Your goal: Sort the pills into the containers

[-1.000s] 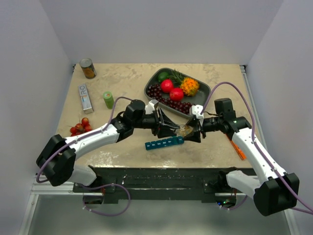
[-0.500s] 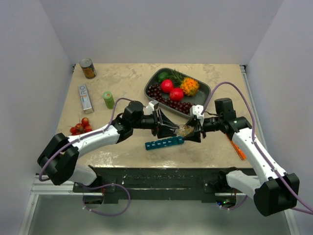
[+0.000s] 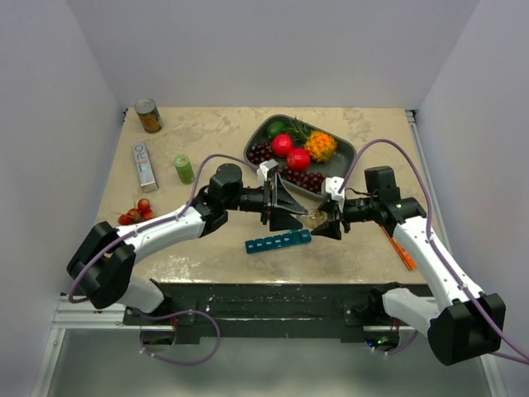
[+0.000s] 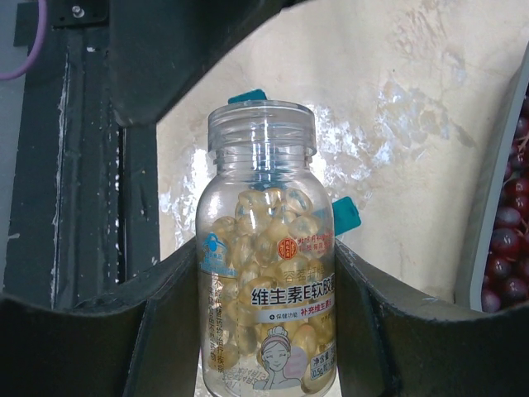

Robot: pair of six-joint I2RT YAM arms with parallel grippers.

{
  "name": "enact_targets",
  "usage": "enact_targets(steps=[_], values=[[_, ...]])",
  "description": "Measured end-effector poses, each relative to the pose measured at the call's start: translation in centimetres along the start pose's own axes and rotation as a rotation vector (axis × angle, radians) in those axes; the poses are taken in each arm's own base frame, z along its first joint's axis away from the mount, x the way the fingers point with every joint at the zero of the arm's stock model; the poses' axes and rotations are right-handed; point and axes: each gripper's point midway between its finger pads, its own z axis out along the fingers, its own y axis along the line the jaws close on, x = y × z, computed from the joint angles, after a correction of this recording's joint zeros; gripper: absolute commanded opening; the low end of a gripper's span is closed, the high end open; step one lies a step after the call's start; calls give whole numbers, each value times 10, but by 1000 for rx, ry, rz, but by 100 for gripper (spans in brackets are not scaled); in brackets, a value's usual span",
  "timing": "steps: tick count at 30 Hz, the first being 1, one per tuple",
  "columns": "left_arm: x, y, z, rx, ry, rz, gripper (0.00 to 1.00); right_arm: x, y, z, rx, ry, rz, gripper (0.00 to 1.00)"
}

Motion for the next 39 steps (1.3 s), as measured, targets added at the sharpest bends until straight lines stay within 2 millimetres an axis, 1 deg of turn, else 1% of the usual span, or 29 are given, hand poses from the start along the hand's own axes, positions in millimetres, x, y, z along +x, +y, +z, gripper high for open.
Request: enact_targets(steps=[3, 5, 8, 11, 14, 16, 18, 19, 21, 22, 23, 25, 26, 27, 28, 29, 31, 32, 34, 36, 39], values=[[4, -14, 0, 31, 25, 72, 68, 3, 0, 0, 5, 12, 8, 7], [5, -17, 0, 33, 33, 103, 70, 3, 0, -1, 4, 13, 10, 7], [6, -11, -1, 14, 43, 130, 72, 4, 1, -1, 5, 16, 13, 7], [8, -1, -2, -21, 57, 154, 72, 4, 1, -1, 5, 17, 14, 7], [12, 8, -7, -54, 79, 204, 73, 4, 0, -1, 6, 19, 14, 7], [14, 8, -14, -56, 90, 257, 74, 4, 0, -1, 7, 19, 14, 7], [13, 4, -24, -48, 80, 376, 81, 5, 0, -1, 7, 20, 14, 7], [10, 1, -30, -49, 59, 439, 87, 5, 0, -1, 7, 20, 14, 7], [4, -5, -42, -67, -3, 629, 98, 5, 0, -1, 7, 20, 14, 7], [1, -8, -47, -76, -37, 715, 99, 5, 1, -1, 6, 20, 15, 7], [-4, -12, -54, -91, -91, 837, 99, 5, 1, -1, 5, 21, 16, 7], [-8, -20, -67, -98, -180, 1065, 99, 5, 1, -1, 4, 22, 17, 7], [-8, -20, -72, -92, -209, 1147, 99, 6, 2, -1, 2, 24, 17, 7], [-9, -16, -77, -83, -242, 1254, 99, 6, 3, -1, -1, 25, 17, 7], [-9, -8, -79, -83, -251, 1308, 99, 7, 3, -1, -3, 26, 17, 7], [-11, 1, -80, -74, -264, 1392, 99, 7, 4, -1, -7, 26, 15, 7], [-17, 20, -78, -81, -258, 1478, 99, 7, 5, -1, -13, 26, 9, 7], [-21, 32, -74, -92, -243, 1505, 99, 8, 6, -1, -15, 26, 5, 7], [-29, 49, -67, -108, -207, 1552, 99, 8, 8, -1, -23, 28, 4, 7], [-33, 52, -61, -102, -195, 1608, 99, 9, 10, -1, -31, 26, 2, 7], [-26, 47, -49, -61, -170, 1713, 99, 8, 14, -1, -48, 19, -1, 7]])
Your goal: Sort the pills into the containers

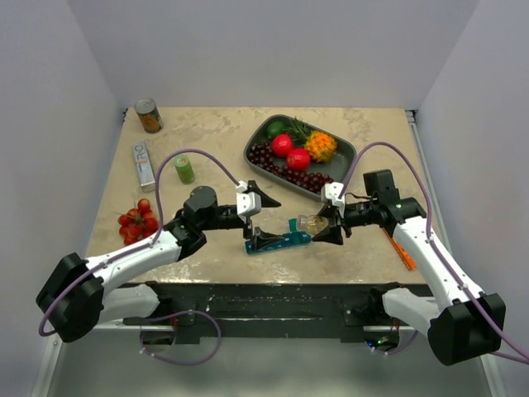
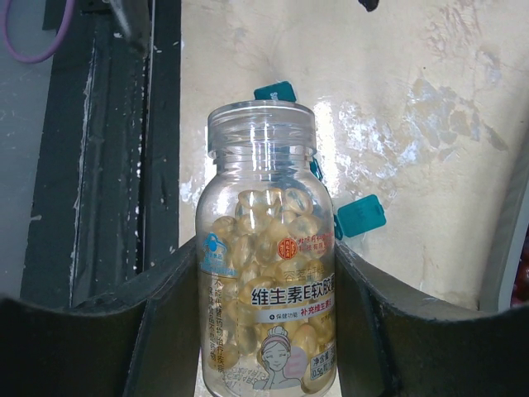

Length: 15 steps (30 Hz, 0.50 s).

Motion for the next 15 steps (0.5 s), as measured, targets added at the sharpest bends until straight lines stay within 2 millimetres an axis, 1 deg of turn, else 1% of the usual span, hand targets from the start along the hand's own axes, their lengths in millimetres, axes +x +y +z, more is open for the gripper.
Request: enact_targets(steps=[4, 6, 9, 12, 15], values=[[-13, -12, 21, 64, -20, 105, 98, 0, 2, 0, -12, -4, -6, 7], [-16, -14, 29, 81, -21, 130, 97, 0, 3, 1, -18, -8, -8, 7], [-12, -14, 38, 89, -11, 149, 94, -1, 4, 1, -24, -12, -9, 7], [-7, -11, 43, 84, 9, 153, 92, 0, 4, 1, -26, -11, -10, 7], [-5, -6, 46, 73, 20, 160, 88, 0, 5, 1, -26, -10, -9, 7]])
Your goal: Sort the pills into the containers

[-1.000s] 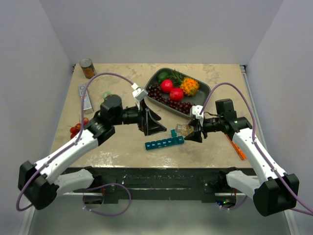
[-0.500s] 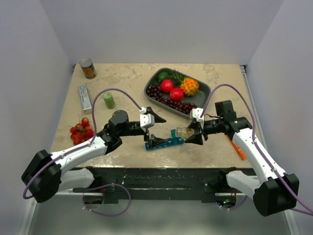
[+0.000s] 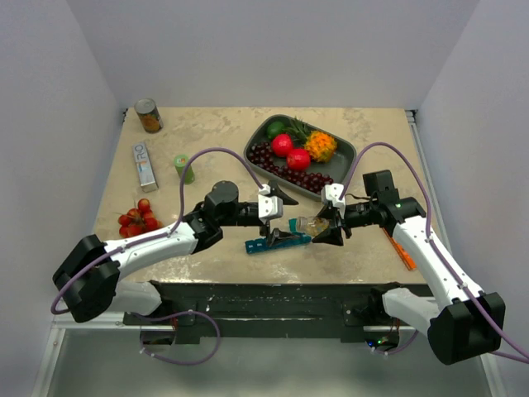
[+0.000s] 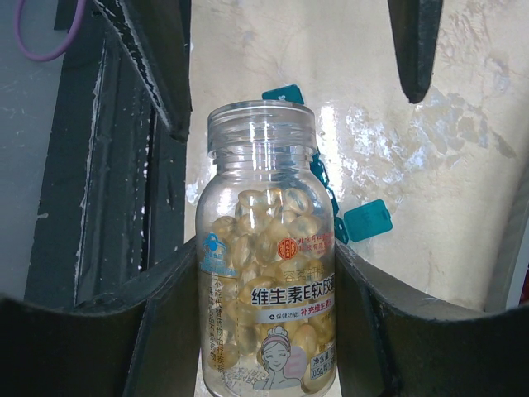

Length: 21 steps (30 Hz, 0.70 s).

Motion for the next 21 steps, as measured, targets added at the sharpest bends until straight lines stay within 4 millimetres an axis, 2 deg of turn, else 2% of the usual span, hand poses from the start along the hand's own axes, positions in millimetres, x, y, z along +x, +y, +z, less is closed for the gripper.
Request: enact_targets(steps=[7, 13, 21], values=[[-4, 5, 10, 1, 4, 2, 75, 0, 0, 0, 0, 0, -2, 7], [8, 0, 13, 25, 46, -25, 61, 0, 0, 0, 0, 0, -2, 7], [15, -7, 12, 50, 74, -43, 34, 0, 0, 0, 1, 1, -2, 7]])
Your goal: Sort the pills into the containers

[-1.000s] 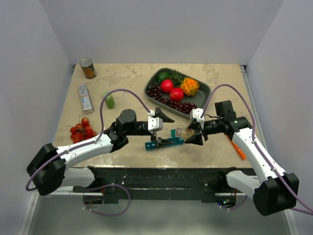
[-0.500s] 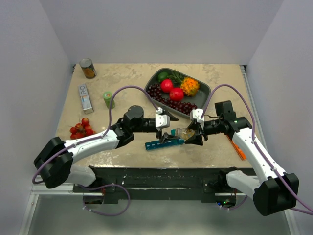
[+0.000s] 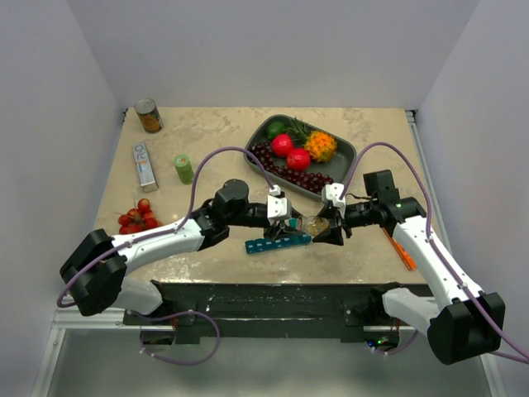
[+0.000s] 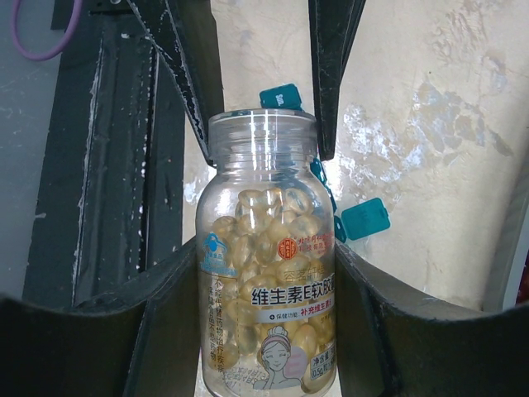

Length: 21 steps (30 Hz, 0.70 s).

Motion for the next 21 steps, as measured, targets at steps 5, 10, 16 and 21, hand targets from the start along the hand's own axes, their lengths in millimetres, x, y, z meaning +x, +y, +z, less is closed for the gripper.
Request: enact_targets(steps=[5, 10, 16, 21], values=[[-2, -3, 0, 8, -3, -49, 19, 0, 0, 0, -1, -1, 1, 7], [-3, -6, -1, 4, -7, -212, 0, 0, 1, 0, -2, -2, 7, 7], [-6, -7, -3, -12, 9, -593, 0, -2, 0, 0, 1, -9, 14, 7], [-8, -7, -2, -31, 34, -1014, 0, -2, -3, 0, 12, -6, 13, 7]])
